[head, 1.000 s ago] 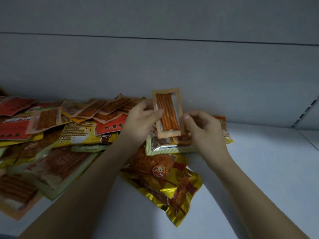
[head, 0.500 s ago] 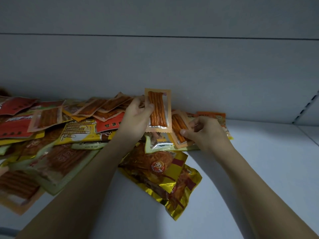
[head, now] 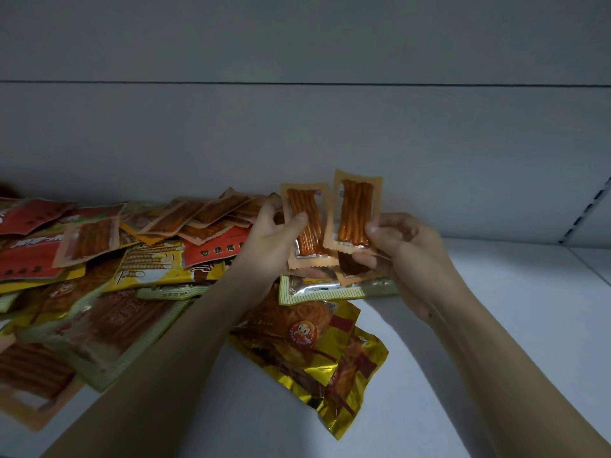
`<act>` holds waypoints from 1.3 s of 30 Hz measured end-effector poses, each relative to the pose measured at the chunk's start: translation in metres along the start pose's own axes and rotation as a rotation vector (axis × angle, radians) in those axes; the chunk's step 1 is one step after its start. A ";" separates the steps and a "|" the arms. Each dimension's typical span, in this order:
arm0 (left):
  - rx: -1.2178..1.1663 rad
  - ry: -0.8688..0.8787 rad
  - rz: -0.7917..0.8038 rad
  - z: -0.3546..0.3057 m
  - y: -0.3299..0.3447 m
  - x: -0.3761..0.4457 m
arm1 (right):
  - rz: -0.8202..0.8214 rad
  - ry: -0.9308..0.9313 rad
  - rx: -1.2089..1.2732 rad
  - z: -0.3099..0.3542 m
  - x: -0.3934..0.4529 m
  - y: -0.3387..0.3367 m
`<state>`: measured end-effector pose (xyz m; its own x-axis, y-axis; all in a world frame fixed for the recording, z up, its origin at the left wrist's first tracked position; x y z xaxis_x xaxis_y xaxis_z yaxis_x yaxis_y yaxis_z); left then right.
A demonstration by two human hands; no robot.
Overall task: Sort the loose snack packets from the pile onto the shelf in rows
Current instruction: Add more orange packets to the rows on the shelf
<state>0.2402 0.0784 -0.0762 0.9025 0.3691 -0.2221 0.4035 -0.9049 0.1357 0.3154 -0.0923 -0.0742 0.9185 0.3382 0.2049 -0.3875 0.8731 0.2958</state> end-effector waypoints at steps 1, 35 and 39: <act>0.002 0.003 0.027 -0.001 0.002 -0.001 | 0.009 -0.003 -0.020 -0.001 -0.002 0.004; -0.080 0.159 -0.096 -0.008 -0.019 0.008 | -0.044 -0.153 -0.339 0.005 0.011 -0.018; -0.043 0.135 -0.049 -0.005 -0.011 0.005 | -0.040 -0.122 -0.130 0.008 0.004 -0.008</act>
<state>0.2410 0.0908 -0.0740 0.8923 0.4408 -0.0977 0.4513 -0.8761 0.1697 0.3216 -0.1013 -0.0680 0.9136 0.2638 0.3095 -0.3299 0.9257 0.1848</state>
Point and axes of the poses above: each hand's wrist, its own x-axis towards the middle knuckle, its own y-axis out of the palm, z = x × y, the point moved 5 cm from there along x, towards the middle knuckle, and after that the axes turned 14 degrees about -y, right-handed, at the moved point
